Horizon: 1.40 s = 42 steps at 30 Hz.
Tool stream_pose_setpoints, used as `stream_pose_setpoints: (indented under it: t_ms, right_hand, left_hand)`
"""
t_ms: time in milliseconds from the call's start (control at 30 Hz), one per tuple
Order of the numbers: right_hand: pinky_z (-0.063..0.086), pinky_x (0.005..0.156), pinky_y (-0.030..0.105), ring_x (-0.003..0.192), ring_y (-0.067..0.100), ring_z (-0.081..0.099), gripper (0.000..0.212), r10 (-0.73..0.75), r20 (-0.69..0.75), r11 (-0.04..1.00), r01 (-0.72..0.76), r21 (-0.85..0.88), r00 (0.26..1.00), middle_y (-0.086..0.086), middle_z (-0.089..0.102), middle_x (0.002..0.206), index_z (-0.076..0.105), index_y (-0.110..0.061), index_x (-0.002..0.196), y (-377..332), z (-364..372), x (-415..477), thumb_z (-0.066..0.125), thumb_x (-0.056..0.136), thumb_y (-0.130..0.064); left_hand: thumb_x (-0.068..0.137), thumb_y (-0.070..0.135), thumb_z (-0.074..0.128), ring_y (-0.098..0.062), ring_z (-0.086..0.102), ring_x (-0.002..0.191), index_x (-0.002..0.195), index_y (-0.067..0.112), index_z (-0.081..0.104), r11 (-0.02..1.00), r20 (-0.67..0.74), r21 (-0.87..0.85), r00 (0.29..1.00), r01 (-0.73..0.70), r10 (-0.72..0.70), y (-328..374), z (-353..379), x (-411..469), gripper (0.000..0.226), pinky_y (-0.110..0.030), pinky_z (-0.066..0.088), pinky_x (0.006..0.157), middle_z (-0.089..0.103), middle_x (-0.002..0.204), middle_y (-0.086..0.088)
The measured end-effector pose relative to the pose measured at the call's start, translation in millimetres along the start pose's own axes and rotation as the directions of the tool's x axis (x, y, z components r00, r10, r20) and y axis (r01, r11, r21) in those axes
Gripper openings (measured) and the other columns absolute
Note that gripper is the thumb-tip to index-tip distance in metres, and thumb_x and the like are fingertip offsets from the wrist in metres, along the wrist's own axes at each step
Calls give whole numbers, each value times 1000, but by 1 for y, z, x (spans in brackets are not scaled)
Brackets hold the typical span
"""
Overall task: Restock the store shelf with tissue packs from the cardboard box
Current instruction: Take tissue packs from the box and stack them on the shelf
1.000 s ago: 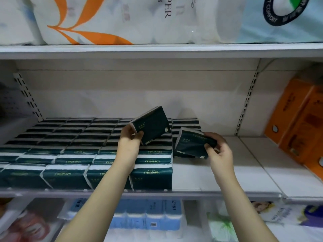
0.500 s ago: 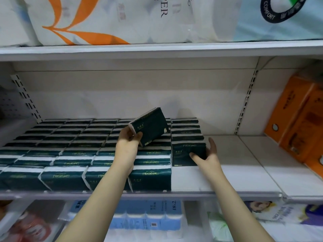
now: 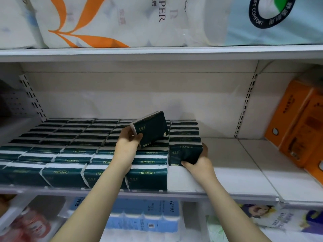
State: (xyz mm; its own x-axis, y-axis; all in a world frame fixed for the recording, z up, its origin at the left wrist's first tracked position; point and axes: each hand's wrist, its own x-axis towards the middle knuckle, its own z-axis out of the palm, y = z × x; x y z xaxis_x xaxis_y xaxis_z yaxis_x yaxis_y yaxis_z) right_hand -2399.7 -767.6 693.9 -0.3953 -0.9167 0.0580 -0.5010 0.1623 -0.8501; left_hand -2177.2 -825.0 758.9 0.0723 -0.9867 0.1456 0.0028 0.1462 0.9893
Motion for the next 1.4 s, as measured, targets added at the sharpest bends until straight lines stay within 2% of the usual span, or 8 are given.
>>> stream_pose_setpoints:
  t_ms: [167,233,367,600,767,900,1200,1400]
  right_hand:
    - [52,92,33,118,23,55,126,17,80,1000,-16,-4,997,-3,62,119,20,-13,148,6,-8,4,83,51,-63]
    - [45,95,24,121,16,52,129,20,149,997,-31,68,989,-8,58,128,16,-16,153,0,-15,0,74,55,-75]
    - [29,99,19,138,19,36,101,23,126,974,-50,220,992,1,37,152,-3,-16,156,-13,-27,-7,59,88,-56]
    - [28,108,21,136,8,37,54,-184,-127,889,220,402,975,-7,42,149,34,-24,149,-30,-51,-19,52,99,-31]
    - [42,105,28,126,7,51,67,-294,-1,834,258,489,956,-11,54,134,31,-40,144,-36,-60,-23,67,89,-25]
    - [48,102,37,121,11,58,61,-335,62,838,266,477,940,-7,62,131,45,-38,138,-29,-63,-25,73,86,-22]
    - [52,87,18,108,-1,56,53,-230,30,928,210,307,973,-14,55,123,47,-42,120,4,-56,-25,75,84,-14]
    - [48,101,43,117,8,46,59,-200,25,969,194,155,979,-14,43,119,42,-35,126,11,-38,-18,75,80,-19]
  left_hand:
    - [92,10,62,-21,58,108,113,21,52,1000,-20,12,1000,-8,8,5,2,-1,26,-32,44,93,61,108,3]
    - [90,10,65,-20,60,107,112,22,54,1000,-44,-4,999,-29,28,9,2,-1,27,-34,47,96,64,107,3]
    - [89,12,67,-8,60,101,109,25,55,996,14,23,996,-88,87,17,3,-9,26,-23,46,88,64,105,10]
    - [89,20,68,-2,62,100,115,22,55,968,275,187,955,-168,113,31,10,-32,29,-15,46,83,65,108,11]
    - [85,27,72,2,51,120,132,15,50,960,393,249,919,-128,21,25,21,-40,53,-28,39,107,53,136,7]
    - [88,24,69,1,41,125,110,31,54,947,442,274,896,-168,31,24,27,-47,28,-24,36,102,43,133,13]
    - [98,27,54,-16,61,108,136,26,52,690,398,623,909,-369,127,13,9,-33,38,-23,47,89,60,129,3]
    - [98,28,52,-8,55,114,132,26,56,641,435,681,900,-355,36,1,10,-24,34,-17,41,91,60,129,7]
